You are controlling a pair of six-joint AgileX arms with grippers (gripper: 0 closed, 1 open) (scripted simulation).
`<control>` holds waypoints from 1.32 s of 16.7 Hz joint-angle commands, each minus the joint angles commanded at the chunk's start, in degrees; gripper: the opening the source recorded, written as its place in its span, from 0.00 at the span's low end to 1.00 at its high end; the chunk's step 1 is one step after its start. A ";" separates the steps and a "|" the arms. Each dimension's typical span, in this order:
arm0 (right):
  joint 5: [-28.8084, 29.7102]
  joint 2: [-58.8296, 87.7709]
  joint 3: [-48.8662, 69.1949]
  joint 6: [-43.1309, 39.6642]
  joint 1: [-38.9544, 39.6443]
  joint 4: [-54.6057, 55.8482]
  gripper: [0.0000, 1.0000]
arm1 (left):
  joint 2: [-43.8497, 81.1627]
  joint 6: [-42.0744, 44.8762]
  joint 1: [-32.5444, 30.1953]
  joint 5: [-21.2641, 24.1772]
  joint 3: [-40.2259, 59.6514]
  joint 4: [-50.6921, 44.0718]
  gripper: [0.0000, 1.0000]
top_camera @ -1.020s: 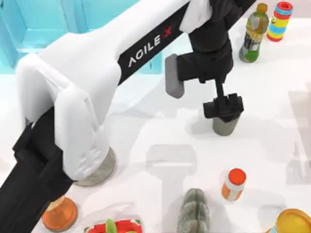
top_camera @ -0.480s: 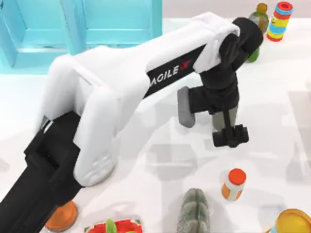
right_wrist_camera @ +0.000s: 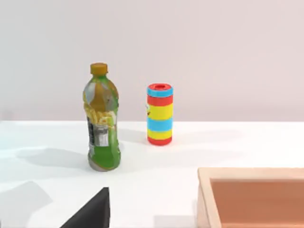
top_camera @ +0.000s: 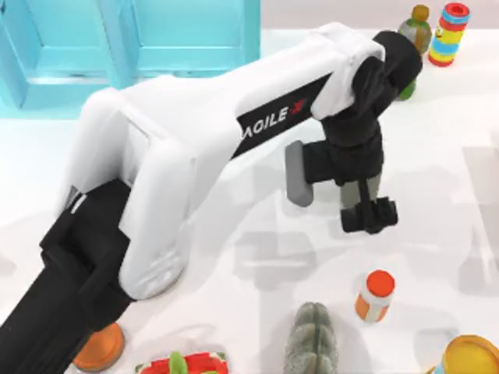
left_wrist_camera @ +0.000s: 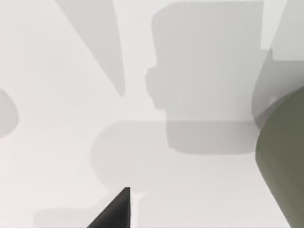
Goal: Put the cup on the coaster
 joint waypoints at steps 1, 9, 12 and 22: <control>0.00 0.00 0.00 0.00 0.00 0.00 1.00 | 0.00 0.00 0.00 0.00 0.00 0.00 0.62; 0.00 0.00 0.00 0.00 0.00 0.00 1.00 | 0.00 0.00 0.00 0.00 0.00 0.00 0.02; 0.00 0.00 0.00 0.00 0.00 0.00 1.00 | 0.00 0.00 0.00 0.00 0.00 0.00 0.00; 0.00 0.00 0.00 0.00 0.00 0.00 1.00 | -0.90 3.64 2.05 -0.02 -0.84 -0.81 0.00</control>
